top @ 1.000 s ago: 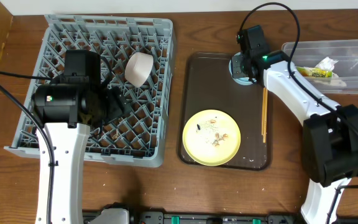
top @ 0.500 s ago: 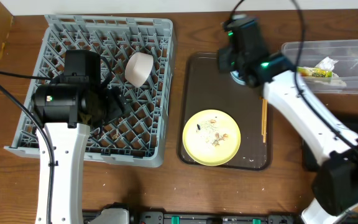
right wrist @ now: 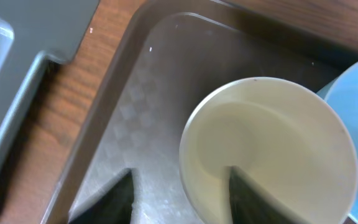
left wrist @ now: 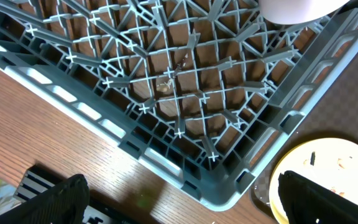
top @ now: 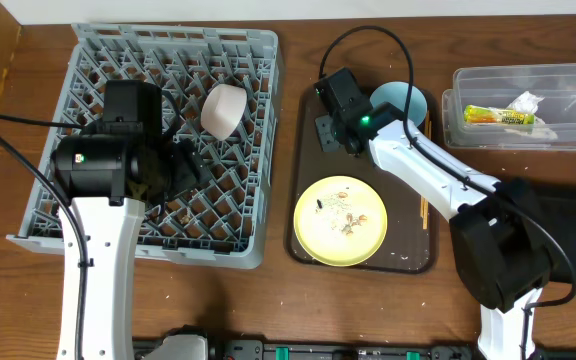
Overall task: Sort waste into correct bins and load items into the dishwasher
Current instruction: 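Lift the cream cup out and set it on the tray, then grasp the blue bowl rim with the right gripper and lift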
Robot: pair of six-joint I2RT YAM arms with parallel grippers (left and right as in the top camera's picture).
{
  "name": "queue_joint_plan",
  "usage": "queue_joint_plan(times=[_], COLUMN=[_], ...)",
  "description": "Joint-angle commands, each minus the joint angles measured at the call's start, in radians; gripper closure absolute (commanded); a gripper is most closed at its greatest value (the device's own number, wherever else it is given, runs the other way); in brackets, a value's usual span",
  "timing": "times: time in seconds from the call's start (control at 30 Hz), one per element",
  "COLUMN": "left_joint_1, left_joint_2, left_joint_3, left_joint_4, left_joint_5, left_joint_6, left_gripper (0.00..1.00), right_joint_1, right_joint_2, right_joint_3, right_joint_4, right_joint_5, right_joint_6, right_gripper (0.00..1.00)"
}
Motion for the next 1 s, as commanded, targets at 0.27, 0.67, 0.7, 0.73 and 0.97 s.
queue_joint_plan(times=[0.27, 0.67, 0.7, 0.73, 0.97], left_joint_1=[0.005, 0.005, 0.005, 0.005, 0.005], left_joint_2=[0.002, 0.002, 0.002, 0.002, 0.002], left_joint_3=[0.000, 0.000, 0.000, 0.000, 0.000], left_joint_4=[-0.003, -0.004, -0.003, -0.004, -0.003], left_joint_5=[-0.013, -0.013, -0.013, -0.013, -0.013], left_joint_6=[0.013, 0.013, 0.013, 0.013, 0.013], left_gripper=[0.02, 0.02, 0.02, 0.02, 0.02], right_joint_1=[-0.081, -0.370, -0.379, -0.385, -0.388], right_joint_2=[-0.179, -0.174, -0.159, -0.142, -0.007], right_joint_3=[0.217, 0.180, 0.167, 0.151, 0.107], right_joint_4=[-0.125, -0.420, -0.440, -0.450, -0.420], right_joint_5=[0.029, -0.457, -0.480, -0.497, -0.500], right_joint_6=[-0.021, -0.712, -0.755, -0.793, -0.947], right_gripper=[0.01, 0.12, 0.12, 0.12, 0.08])
